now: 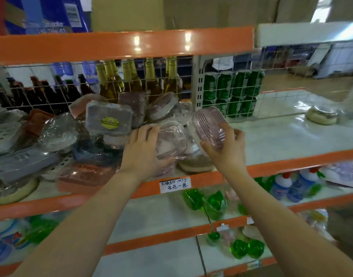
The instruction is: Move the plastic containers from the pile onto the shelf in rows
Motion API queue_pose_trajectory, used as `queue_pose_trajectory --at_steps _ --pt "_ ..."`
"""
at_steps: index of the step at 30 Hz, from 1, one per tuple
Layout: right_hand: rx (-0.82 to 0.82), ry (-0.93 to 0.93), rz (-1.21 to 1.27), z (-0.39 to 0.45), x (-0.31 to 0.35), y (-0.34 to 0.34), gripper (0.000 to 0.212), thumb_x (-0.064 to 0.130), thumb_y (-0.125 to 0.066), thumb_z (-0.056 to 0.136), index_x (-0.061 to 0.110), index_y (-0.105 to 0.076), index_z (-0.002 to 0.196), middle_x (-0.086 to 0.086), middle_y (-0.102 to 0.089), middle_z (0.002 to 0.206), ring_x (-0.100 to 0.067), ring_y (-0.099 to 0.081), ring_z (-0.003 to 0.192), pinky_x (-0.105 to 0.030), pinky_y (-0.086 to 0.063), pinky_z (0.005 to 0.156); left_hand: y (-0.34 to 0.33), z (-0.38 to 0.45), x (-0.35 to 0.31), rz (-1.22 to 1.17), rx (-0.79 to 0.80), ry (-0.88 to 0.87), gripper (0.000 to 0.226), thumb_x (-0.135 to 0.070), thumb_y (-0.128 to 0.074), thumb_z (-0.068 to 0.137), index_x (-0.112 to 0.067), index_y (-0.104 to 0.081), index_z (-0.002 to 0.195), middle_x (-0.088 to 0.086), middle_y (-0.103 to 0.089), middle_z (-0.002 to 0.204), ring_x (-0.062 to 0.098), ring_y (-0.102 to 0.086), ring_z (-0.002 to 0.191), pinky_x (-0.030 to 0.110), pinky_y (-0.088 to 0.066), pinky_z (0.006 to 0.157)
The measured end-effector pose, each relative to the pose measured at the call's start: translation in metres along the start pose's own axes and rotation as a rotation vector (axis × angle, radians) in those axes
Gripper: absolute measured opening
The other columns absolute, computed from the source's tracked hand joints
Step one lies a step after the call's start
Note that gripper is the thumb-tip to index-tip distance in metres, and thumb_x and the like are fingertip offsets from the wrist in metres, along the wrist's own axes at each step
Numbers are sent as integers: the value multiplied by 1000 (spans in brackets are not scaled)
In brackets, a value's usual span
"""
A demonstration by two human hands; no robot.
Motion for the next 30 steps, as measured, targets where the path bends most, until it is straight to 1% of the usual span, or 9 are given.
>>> queue_pose_trajectory --at_steps 4,6,8,13,16,19,24,27,30 --pt "-50 -34 -2 13 -48 54 70 40 -73 78 23 -40 137 -12 -30 136 -32 -41 121 -44 -42 101 -20 29 -64 -24 55 -41 95 -67 -63 72 -18 -27 146 7 -32 140 27 -29 130 38 -25 110" --pt "-69 -64 -26 22 -77 83 68 39 -73 78 21 -41 136 -12 -32 134 -32 -43 117 -39 -43 98 -34 43 -101 -29 68 -54 97 -72 -61 71 -19 -27 145 8 -34 141 28 -30 130 40 -27 110" --pt "-80 -83 -66 33 -107 112 65 37 -74 78 18 -45 133 -14 -35 131 -32 -46 113 -35 -41 94 -55 56 -140 -71 98 -42 94 -69 -63 71 -18 -29 143 9 -38 140 29 -34 128 39 -29 107" --pt "-48 -109 -152 60 -182 171 66 36 -77 74 14 -51 130 -17 -43 123 -35 -54 101 -33 -44 86 -114 80 -224 -125 243 69 93 -71 -64 69 -16 -32 137 12 -46 134 31 -43 122 39 -36 100" --pt "-9 -116 -202 77 -227 199 65 39 -78 72 15 -54 128 -17 -46 118 -37 -55 100 -35 -46 84 -150 93 -265 -207 361 236 94 -75 -63 65 -15 -35 132 11 -48 129 32 -48 117 41 -41 93" --pt "24 -191 -205 93 -268 218 66 44 -74 73 19 -52 130 -12 -43 119 -34 -54 104 -38 -48 91 -182 105 -301 -216 406 312 94 -75 -64 64 -13 -37 129 12 -49 127 33 -49 115 40 -42 90" --pt "9 -279 -212 123 -321 235 70 42 -74 74 18 -47 134 -13 -41 121 -34 -51 108 -42 -44 97 -221 136 -355 -104 442 242 91 -74 -63 66 -14 -38 129 12 -49 127 33 -49 115 38 -41 91" --pt "-29 -315 -174 142 -350 242 62 37 -73 74 16 -52 129 -15 -41 120 -37 -49 109 -43 -41 100 -247 157 -381 -167 440 273 87 -72 -63 69 -14 -39 128 12 -50 128 34 -49 116 38 -40 92" --pt "-9 -337 -216 158 -372 247 58 36 -71 77 20 -52 130 -13 -39 122 -35 -44 114 -41 -38 102 -272 176 -398 -247 426 290 87 -68 -67 68 -15 -38 131 11 -48 129 34 -49 116 38 -40 93"
Point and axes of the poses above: each hand's wrist, its own z-axis towards the middle knuckle, its own y-axis out of the back of the hand, x = y × z, the point moved 4 cm from there along z, towards the middle knuckle
